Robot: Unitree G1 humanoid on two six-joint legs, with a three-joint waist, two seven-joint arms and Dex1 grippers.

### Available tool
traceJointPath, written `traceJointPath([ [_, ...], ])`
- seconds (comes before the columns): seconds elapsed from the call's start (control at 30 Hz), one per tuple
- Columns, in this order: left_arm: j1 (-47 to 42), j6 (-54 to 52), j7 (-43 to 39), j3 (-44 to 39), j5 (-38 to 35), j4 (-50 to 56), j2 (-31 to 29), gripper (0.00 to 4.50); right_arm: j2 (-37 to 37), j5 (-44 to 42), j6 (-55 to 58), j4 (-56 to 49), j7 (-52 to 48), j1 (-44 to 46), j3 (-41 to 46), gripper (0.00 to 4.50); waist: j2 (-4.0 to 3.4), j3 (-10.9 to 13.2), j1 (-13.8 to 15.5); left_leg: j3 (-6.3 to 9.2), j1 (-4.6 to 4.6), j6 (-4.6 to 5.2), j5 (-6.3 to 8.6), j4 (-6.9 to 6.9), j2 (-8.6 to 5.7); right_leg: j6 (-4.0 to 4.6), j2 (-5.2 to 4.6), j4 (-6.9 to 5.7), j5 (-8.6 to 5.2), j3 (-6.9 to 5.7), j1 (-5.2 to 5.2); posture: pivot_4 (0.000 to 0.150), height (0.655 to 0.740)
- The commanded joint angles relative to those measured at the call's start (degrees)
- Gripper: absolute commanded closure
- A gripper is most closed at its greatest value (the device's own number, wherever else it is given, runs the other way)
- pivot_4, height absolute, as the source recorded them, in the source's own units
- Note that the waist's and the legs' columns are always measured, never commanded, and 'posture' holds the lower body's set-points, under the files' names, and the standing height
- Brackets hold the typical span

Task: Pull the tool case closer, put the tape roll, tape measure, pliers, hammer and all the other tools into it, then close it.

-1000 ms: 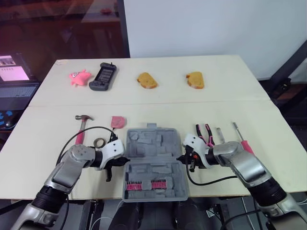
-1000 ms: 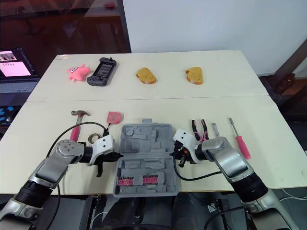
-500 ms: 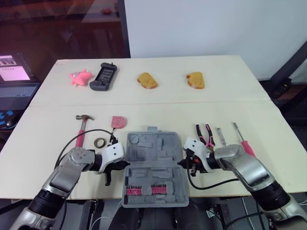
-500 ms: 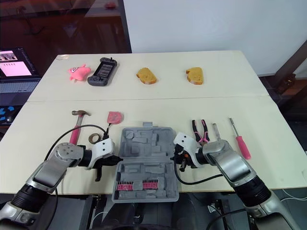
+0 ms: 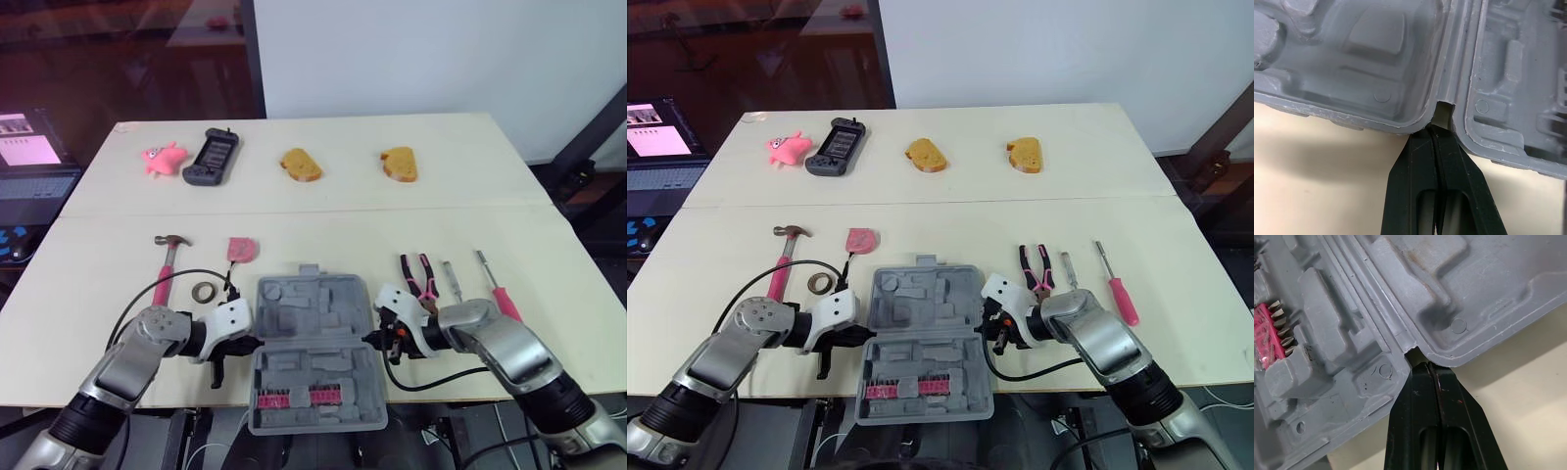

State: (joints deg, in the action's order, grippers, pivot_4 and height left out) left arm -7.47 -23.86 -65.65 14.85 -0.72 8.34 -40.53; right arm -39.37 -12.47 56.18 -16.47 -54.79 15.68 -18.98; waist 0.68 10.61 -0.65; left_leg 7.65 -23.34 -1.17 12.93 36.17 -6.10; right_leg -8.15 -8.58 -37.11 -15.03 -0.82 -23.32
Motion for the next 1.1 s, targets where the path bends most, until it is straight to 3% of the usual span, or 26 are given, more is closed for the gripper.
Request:
traceJointPath([
  [0.03,1.5,-1.2,-0.7,3.2,-0.3,0.6,-0.1,4.50,0.4,-2.4,0.2,-3.9,-0.3,-0.6,-0.9,4.48,0.00,0.0,0.0,0.00,0.00,0.00,0.00,0.00,0.00,0.00,0.00,0.00,0.00,0.00,0.00,0.150,0.7400],
  [0.5,0.6,-1.5,-0.3,1.8,0.1,-0.8,-1.5,4.50,-1.6,-2.4,-0.3,-2.4,-0.2,-1.0,1.1,4.48,-0.01,0.0,0.0,0.00,0.00,0.00,0.00,0.00,0.00,0.00,0.00,0.00,0.00,0.00,0.00,0.150,0.7400],
  [0.73,1.7,-2.9,-0.1,-6.9,-4.6,-0.1,-7.7,4.50,-7.4,-4.6,-7.6,0.2,-2.5,-3.5,8.9,4.48,0.00,0.0,-0.1,-0.02,-0.01,0.00,0.00,-0.03,0.04,0.00,0.02,0.01,0.00,0.00,-0.06,0.150,0.7400],
  [0.97,4.9,-3.5,0.2,-20.5,-13.8,1.1,-9.2,4.50,-11.2,-11.2,-10.6,-0.9,-8.1,-5.4,17.1,4.48,0.02,0.1,0.1,-0.02,-0.05,0.00,0.00,0.01,0.04,0.01,0.00,0.09,-0.01,0.00,-0.02,0.150,0.7400],
  [1.0,6.2,-3.5,-0.2,-23.5,-15.1,1.4,-10.0,4.24,-12.1,-12.2,-10.9,-1.2,-9.1,-5.9,18.5,4.50,0.02,0.1,0.1,-0.01,-0.06,0.00,0.00,-0.01,0.05,0.01,0.00,0.10,-0.01,0.00,-0.03,0.150,0.7400],
  [1.1,9.8,-1.3,-0.8,-30.2,-18.1,-0.3,-10.7,3.19,-13.6,-13.9,-12.4,-1.2,-10.6,-8.7,21.9,3.73,0.02,0.1,0.0,-0.02,-0.07,-0.01,0.01,-0.07,0.07,0.01,0.01,0.13,-0.01,-0.01,-0.07,0.150,0.7400],
])
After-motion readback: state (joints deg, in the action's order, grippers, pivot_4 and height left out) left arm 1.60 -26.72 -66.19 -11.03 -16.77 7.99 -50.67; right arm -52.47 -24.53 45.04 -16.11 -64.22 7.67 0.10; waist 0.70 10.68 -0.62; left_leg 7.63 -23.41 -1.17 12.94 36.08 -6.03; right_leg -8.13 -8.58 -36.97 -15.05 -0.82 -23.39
